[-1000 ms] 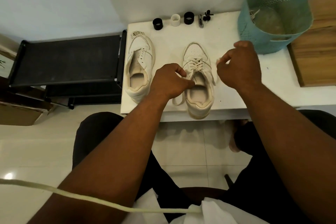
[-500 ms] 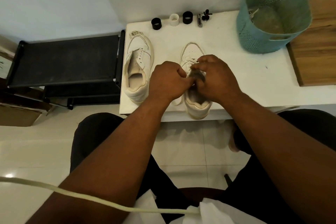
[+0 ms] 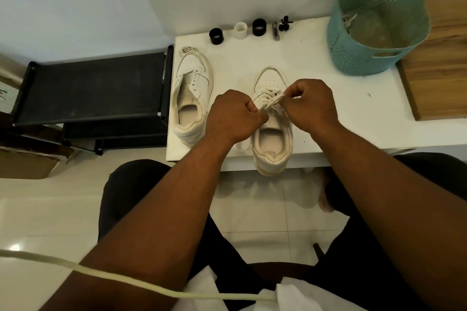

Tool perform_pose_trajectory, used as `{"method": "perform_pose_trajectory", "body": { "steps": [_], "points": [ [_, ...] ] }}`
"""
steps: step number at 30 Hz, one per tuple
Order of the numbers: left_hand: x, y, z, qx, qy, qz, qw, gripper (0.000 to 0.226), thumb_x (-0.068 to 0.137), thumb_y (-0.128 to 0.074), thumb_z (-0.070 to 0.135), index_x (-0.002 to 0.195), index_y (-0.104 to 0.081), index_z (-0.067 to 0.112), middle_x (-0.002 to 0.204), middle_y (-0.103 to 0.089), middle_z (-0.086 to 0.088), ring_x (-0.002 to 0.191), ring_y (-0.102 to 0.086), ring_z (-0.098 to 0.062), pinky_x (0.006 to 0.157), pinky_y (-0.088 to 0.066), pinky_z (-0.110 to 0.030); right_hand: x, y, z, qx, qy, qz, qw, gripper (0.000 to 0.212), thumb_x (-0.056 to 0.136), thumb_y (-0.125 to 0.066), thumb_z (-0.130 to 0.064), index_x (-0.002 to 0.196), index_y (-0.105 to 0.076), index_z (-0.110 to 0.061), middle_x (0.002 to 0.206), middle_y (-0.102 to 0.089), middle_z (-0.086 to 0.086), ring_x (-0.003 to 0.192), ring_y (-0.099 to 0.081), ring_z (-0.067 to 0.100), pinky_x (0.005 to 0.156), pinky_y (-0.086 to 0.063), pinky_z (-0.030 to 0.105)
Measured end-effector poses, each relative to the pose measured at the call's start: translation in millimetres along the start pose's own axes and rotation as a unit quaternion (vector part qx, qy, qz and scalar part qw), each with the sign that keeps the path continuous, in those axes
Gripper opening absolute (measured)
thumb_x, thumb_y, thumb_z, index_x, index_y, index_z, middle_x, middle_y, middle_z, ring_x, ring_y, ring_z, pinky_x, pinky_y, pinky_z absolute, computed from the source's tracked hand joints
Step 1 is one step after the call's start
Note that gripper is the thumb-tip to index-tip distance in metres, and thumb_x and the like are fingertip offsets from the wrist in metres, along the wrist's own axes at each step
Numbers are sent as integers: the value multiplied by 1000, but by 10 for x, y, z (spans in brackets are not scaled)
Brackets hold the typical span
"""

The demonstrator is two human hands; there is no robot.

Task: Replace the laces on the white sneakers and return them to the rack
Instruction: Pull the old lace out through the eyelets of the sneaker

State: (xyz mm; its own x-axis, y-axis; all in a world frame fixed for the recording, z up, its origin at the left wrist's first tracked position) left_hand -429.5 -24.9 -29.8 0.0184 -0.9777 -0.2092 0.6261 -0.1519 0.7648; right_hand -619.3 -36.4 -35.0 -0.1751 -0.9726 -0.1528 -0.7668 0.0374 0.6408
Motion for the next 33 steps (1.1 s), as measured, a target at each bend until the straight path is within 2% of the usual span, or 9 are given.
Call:
{"method": "perform_pose_trajectory", "body": {
  "steps": [2, 4, 10, 15, 17, 20, 26, 30, 33],
  "points": [
    [3, 1, 8, -3, -3, -2, 1000, 33, 76, -82, 34, 54, -62, 18, 60, -66, 6, 62, -63, -10, 59, -48, -26, -58, -105, -140, -8, 50, -62, 997, 33, 78, -74, -18, 110, -73, -27, 106, -70, -10, 100, -66, 11, 88, -53, 27],
    [7, -1, 11, -6, -4, -2, 1000, 33, 76, -81, 35, 55, -64, 17, 60, -68, 5, 62, -64, -11, 59, -49, -26, -139, -194, -309, -72, 124, -95, 985, 38, 79, -76, -20, 116, -73, -25, 119, -68, -4, 111, -62, 14, 99, -48, 27],
    [9, -10, -35, -29, 7, -2, 1000, 33, 75, -82, 40, 54, -64, 22, 59, -67, 9, 64, -66, -11, 67, -58, -34, -62, -108, -308, -78, 148, -59, 984, 4, 82, -80, -26, 83, -77, -23, 108, -71, -5, 104, -64, 12, 95, -48, 28],
    [6, -25, -26, -40, 21, -13, 999, 26, 70, -85, 35, 60, -67, 18, 61, -68, 8, 65, -67, -11, 68, -60, -38, 107, 230, -61, -54, 50, 44, 996, 15, 89, -72, -26, 75, -69, -29, 86, -67, -10, 85, -63, 11, 83, -50, 29],
    [2, -23, -27, -42, 20, -11, 999, 25, 70, -86, 35, 63, -68, 17, 63, -69, 8, 66, -67, -10, 69, -60, -37, 97, 190, -55, -57, 48, 24, 997, 7, 87, -72, -24, 87, -72, -30, 100, -68, -7, 94, -64, 13, 84, -47, 26],
    [-5, -25, -27, -48, 14, -5, 999, 26, 71, -85, 36, 64, -69, 16, 63, -69, 7, 66, -68, -11, 69, -60, -38, -20, -46, -243, -97, 124, -63, 986, 34, 79, -76, -19, 112, -72, -27, 130, -58, 2, 118, -57, 15, 95, -36, 17],
    [2, -41, -55, -57, 24, -11, 998, 31, 74, -85, 41, 61, -68, 18, 62, -69, 7, 65, -70, -14, 71, -61, -41, -108, -121, -344, -138, 139, -63, 979, 2, 87, -74, -22, 89, -74, -20, 135, -55, -2, 122, -54, 15, 91, -34, 19],
    [-8, -47, -41, -49, 30, -16, 998, 28, 72, -86, 37, 65, -70, 15, 63, -70, 6, 66, -70, -13, 71, -61, -39, -22, 129, -324, -131, 118, -1, 984, 6, 90, -70, -20, 87, -65, -23, 125, -55, 2, 113, -57, 17, 88, -34, 20],
    [-3, -58, -24, -49, 26, -19, 998, 28, 73, -86, 38, 65, -69, 17, 63, -70, 5, 66, -70, -14, 72, -61, -40, -90, 12, -376, -125, 141, -62, 980, 11, 82, -79, -26, 90, -72, -24, 132, -53, 0, 120, -53, 14, 90, -34, 19]
  ]
}}
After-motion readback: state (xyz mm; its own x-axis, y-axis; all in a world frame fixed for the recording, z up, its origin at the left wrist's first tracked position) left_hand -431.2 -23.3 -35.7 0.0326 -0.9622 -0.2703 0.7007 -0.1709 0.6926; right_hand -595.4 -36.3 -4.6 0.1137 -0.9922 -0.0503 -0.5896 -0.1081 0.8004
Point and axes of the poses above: each hand's wrist, its own x-axis towards the middle knuckle, its own y-axis out of the back of the hand, z = x × y, the point moved 10 cm from there along x, towards the middle knuckle
